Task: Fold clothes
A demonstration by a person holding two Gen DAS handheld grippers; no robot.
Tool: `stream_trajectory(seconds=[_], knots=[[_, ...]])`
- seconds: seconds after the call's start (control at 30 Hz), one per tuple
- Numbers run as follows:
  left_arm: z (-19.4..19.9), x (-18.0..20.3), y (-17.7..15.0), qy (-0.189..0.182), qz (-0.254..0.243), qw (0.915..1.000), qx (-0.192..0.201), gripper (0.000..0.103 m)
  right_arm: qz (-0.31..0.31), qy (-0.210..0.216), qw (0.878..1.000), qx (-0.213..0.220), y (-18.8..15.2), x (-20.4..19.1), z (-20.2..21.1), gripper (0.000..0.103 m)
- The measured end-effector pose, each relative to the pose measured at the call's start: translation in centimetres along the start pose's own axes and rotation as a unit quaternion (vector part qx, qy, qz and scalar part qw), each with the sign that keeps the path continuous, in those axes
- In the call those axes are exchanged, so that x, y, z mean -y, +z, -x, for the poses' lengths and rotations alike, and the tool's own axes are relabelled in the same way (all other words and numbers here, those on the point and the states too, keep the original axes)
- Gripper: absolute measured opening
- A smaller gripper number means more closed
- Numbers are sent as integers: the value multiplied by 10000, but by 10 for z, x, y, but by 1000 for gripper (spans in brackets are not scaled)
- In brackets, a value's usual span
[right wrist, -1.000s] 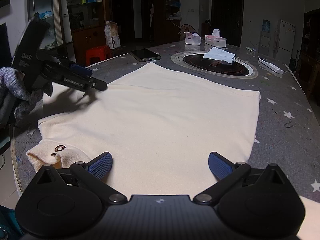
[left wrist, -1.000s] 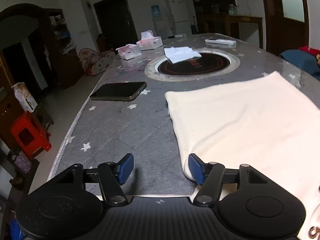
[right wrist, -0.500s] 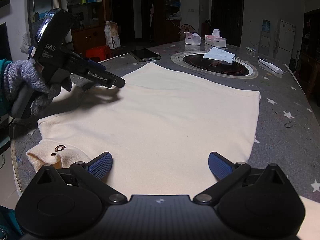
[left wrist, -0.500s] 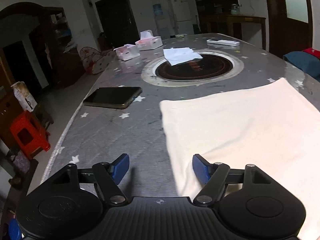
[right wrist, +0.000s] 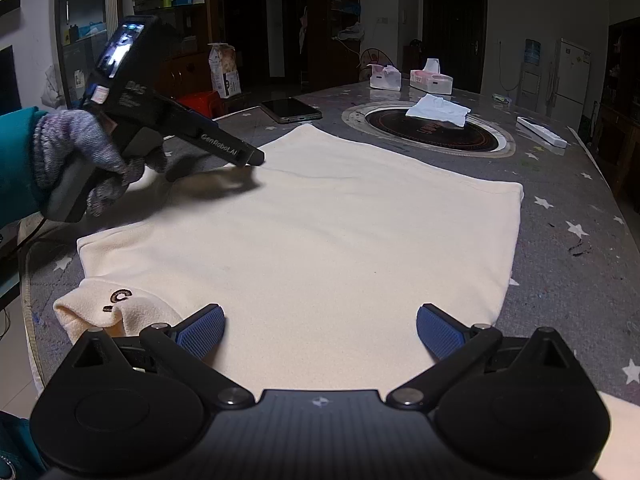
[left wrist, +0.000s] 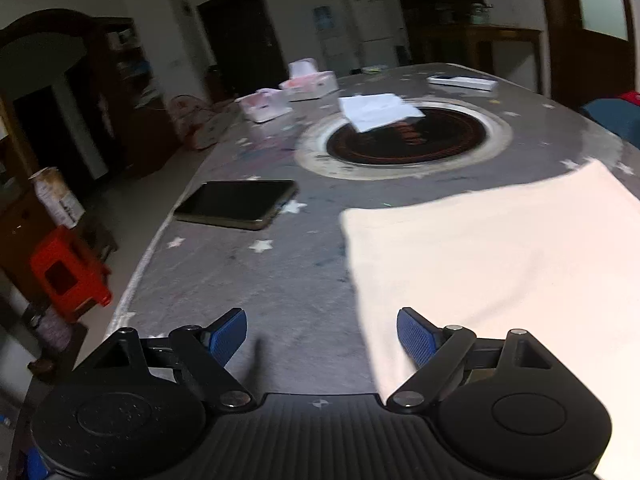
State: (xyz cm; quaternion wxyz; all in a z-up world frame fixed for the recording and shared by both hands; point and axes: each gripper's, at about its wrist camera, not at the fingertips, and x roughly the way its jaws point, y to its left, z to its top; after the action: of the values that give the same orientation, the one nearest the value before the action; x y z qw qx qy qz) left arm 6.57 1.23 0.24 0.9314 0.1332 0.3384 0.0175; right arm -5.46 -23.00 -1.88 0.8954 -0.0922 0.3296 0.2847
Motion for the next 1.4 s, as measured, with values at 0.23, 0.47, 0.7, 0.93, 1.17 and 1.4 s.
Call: stream_trajectory(seconds=[0.23, 0.47, 0.7, 0.93, 1.17, 1.4], knots=[[-22, 9, 9, 622, -520, 9965, 212, 86, -1, 0, 10000, 0, 0, 0, 0, 103], [-11, 24, 17, 573, -656, 9949, 502, 84, -2, -1, 10000, 0, 0, -1, 0, 103], [-26, 45, 17, 608, -1113, 9903, 574, 85, -3, -2, 10000, 1, 0, -1, 0, 103], [-48, 32, 30, 893, -964, 9904, 431, 88, -3, -2, 10000, 1, 0, -1, 0, 103], [-33, 26, 33, 648, -657, 9954, 258, 88, 2, -6, 10000, -2, -1, -1, 0, 103], [6, 23, 23, 257, -344, 9986, 322, 93, 22, -21, 10000, -10, 0, -1, -1, 103]])
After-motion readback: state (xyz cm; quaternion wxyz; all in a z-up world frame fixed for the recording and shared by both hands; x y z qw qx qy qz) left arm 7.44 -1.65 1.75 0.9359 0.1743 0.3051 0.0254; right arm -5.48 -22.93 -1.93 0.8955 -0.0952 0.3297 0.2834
